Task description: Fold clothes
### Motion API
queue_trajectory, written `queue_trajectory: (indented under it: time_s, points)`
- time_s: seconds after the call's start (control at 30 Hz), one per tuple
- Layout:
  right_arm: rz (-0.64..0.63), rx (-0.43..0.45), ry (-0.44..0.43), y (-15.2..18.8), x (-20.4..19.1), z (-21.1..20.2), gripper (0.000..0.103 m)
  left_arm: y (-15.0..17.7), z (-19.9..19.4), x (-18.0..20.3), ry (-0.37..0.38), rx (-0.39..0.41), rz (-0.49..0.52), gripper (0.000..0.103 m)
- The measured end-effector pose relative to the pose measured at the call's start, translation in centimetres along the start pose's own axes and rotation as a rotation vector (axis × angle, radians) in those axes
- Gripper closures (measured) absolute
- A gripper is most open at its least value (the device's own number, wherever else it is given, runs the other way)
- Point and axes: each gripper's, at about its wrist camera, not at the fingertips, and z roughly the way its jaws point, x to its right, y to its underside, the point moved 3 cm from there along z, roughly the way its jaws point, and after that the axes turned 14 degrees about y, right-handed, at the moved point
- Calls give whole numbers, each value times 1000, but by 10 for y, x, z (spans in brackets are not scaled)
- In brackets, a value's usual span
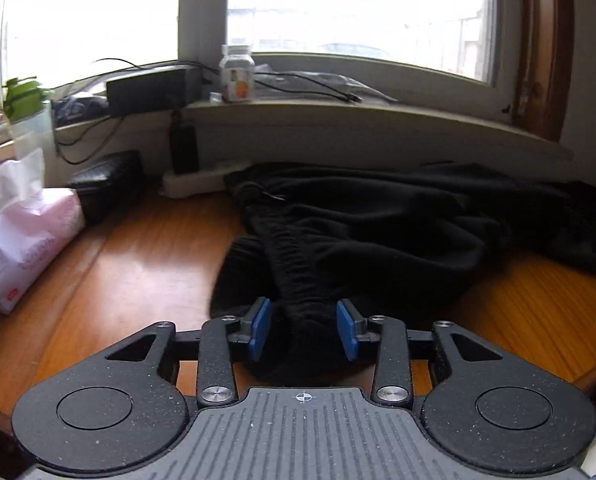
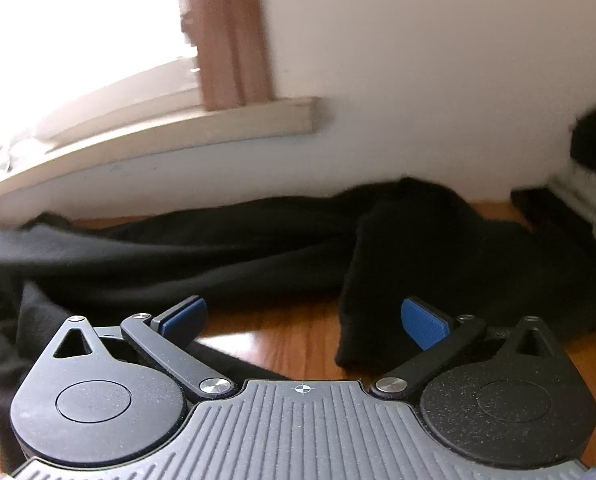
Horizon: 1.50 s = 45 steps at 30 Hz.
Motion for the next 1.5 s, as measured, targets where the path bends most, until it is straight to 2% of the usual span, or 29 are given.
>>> queue_trajectory:
  time_s: [0.03, 0.1, 0.2, 0.3, 0.4, 0.5, 0.53, 0.57, 0.63, 0.67, 0.7, 0.8, 0.9, 1.07, 1.17, 1.2, 1.27, 1.33, 1.4, 1.47, 1.5]
  points:
    - [-25, 0, -22, 2, -5, -7, 0, 0, 4, 1, 0, -3, 11, 56]
    - [-63, 9, -69, 7, -15, -26, 0, -1, 11, 4, -9, -11, 33, 53]
    - [-118, 22, -143, 15, -31, -49, 0, -4, 21, 7, -34, -25, 69, 58]
    - [-147, -1, -203, 22, -43, -62, 0, -6, 31, 12, -75, -57, 122, 62]
    - [-200, -19, -187, 28, -48, -67, 0, -7, 41, 16, -108, -82, 163, 62]
    - [-262, -45, -137, 34, -48, -63, 3, -8, 48, 15, -127, -89, 178, 70]
    - [-269, -56, -130, 37, -45, -61, 6, -9, 47, 15, -127, -81, 177, 77]
    - [-269, -68, -130, 40, -41, -59, 16, -11, 46, 15, -127, -72, 177, 88]
    - [-260, -80, -133, 44, -30, -58, 34, -20, 39, 14, -135, -38, 158, 92]
    - [-252, -73, -123, 43, -23, -59, 60, -25, 33, 14, -145, -23, 165, 93]
    - [-245, -67, -106, 41, -15, -61, 80, -32, 27, 12, -155, -3, 165, 93]
    - [-203, -38, -94, 29, 12, -72, 85, -56, 1, 3, -173, 44, 153, 94]
    - [-220, 17, -26, 13, 30, -87, 92, -78, -25, -4, -198, 83, 151, 94]
    - [-212, 127, 55, -20, 64, -132, 93, -104, -60, -9, -223, 130, 147, 97]
    - [-198, 188, 86, -34, 79, -162, 93, -111, -74, -14, -176, 136, 107, 97]
    - [-192, 191, 94, -35, 82, -167, 93, -108, -72, -16, -168, 108, 99, 97]
    - [-215, 109, 70, -28, 84, -162, 91, -98, -63, -21, -143, 27, 84, 94]
    - [-227, 52, 53, -17, 83, -154, 81, -81, -49, -27, -113, -42, 65, 93]
    - [-213, 32, 47, -9, 81, -148, 66, -68, -41, -30, -105, -80, 53, 91]
    - [-193, 32, 23, -5, 78, -145, 55, -64, -37, -32, -109, -88, 47, 81]
    - [-183, 38, 15, -5, 76, -142, 49, -62, -36, -32, -111, -92, 44, 80]
